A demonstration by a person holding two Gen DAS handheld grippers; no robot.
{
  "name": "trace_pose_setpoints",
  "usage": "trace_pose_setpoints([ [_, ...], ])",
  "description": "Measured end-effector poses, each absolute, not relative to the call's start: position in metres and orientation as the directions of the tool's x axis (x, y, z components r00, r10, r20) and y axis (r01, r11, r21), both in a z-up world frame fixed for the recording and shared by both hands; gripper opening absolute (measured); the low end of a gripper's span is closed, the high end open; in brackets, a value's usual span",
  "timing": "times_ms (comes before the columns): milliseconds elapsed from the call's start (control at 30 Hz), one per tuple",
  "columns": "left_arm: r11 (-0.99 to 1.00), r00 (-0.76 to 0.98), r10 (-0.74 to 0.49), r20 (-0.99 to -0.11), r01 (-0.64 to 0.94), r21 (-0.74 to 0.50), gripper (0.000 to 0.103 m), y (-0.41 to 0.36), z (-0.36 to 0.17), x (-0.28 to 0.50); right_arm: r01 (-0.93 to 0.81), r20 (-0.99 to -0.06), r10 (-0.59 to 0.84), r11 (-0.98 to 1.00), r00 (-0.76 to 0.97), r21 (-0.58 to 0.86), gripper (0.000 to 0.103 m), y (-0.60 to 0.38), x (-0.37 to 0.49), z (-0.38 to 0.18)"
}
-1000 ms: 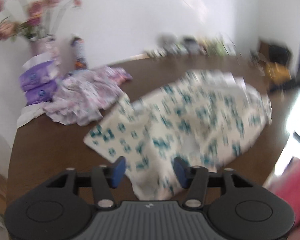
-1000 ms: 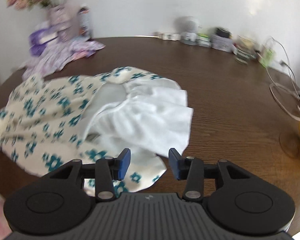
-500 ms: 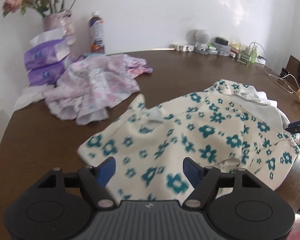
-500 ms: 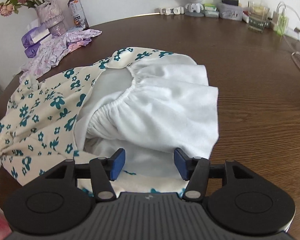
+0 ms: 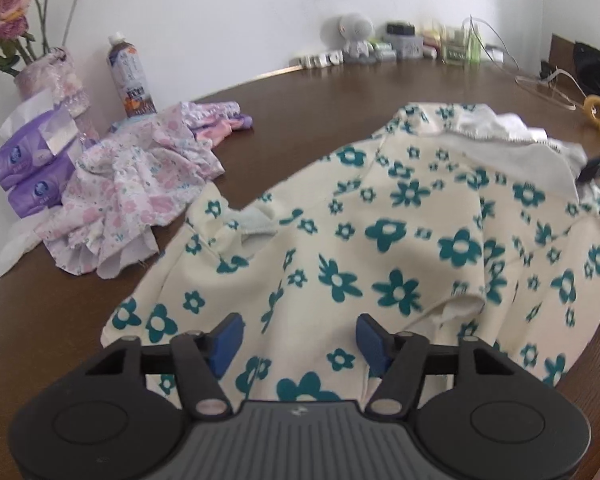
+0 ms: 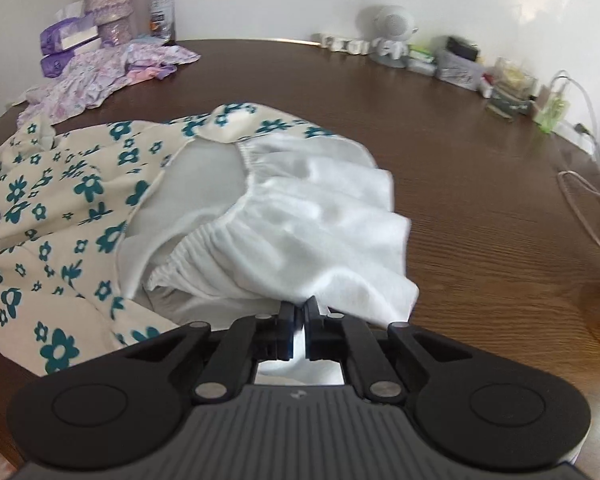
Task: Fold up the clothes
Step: 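Open both tools and release the shirt onto the table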
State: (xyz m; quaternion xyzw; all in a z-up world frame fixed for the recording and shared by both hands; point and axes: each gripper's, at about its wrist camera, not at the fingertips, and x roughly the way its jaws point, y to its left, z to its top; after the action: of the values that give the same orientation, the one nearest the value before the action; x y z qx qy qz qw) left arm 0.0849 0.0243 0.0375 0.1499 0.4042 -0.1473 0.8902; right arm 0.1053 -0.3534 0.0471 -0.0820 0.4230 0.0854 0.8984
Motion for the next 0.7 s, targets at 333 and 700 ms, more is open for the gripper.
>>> trace_pose_setpoints([
  [333, 0.918, 0.610, -0.155, -0.777, 0.380, 0.115, 0.058, 0.033, 0.035, 0.089, -0.156, -0.828, 0.010, 0.983, 0.561, -0.094, 0.003, -0.371, 0.081, 0.040],
  [700, 0.879, 0.708, -0.108, -0.698, 0.396, 0.266, 0.066, 0.043, 0.070, 0.079, -0.250, -0.688, 0.076, 0.955, 0.722, -0.157, 0.049, -0.354, 0.099, 0.081],
])
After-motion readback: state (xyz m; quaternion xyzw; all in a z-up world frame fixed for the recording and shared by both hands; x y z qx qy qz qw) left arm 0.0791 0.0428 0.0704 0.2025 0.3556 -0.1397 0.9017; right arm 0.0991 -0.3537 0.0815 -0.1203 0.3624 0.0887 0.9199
